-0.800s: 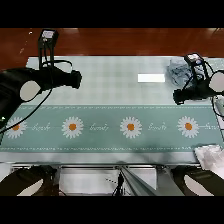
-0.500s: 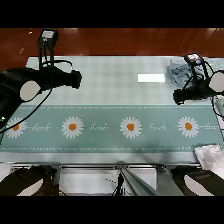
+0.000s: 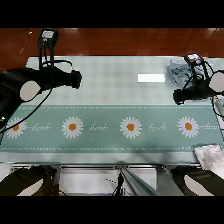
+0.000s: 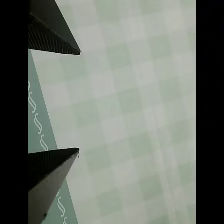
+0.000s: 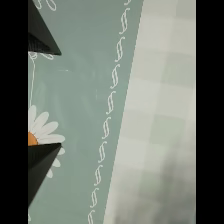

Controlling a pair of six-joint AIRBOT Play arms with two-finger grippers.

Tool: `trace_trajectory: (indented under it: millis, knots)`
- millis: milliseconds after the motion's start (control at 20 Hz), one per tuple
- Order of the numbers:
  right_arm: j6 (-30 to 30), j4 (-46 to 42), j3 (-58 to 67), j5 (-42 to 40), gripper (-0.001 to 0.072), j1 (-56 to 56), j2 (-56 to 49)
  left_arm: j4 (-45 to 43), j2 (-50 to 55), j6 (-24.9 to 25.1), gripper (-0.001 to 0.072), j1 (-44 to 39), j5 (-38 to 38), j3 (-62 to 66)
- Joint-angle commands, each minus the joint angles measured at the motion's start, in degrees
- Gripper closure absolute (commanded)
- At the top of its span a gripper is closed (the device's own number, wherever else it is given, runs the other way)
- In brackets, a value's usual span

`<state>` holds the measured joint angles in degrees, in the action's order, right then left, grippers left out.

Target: Fold the shirts.

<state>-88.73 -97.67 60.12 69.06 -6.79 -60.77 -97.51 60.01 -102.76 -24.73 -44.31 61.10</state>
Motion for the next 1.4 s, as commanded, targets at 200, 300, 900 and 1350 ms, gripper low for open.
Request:
trace_trajectory:
  millis: [200,300,900,1350]
  knots:
    - [-0.2,0.3,0.0,-8.3,0.0106,-0.1,0.0,0.0,0.2,0.0,-0.0003,0.1,3.9,0.0]
    - [-0.7,0.5,0.0,-12.2,0.0106,-0.1,0.0,0.0,0.1,0.0,-0.0003,0.1,7.7,0.0]
    - [-34.4,-10.8,8.8,-42.2,0.0114,25.7,-15.3,0.1,0.1,0.0,-0.0002,-0.4,7.6,0.0]
    - [-28.1,15.1,13.6,-45.9,0.0114,27.2,-31.5,0.0,0.1,0.0,-0.0002,-0.8,1.6,0.0]
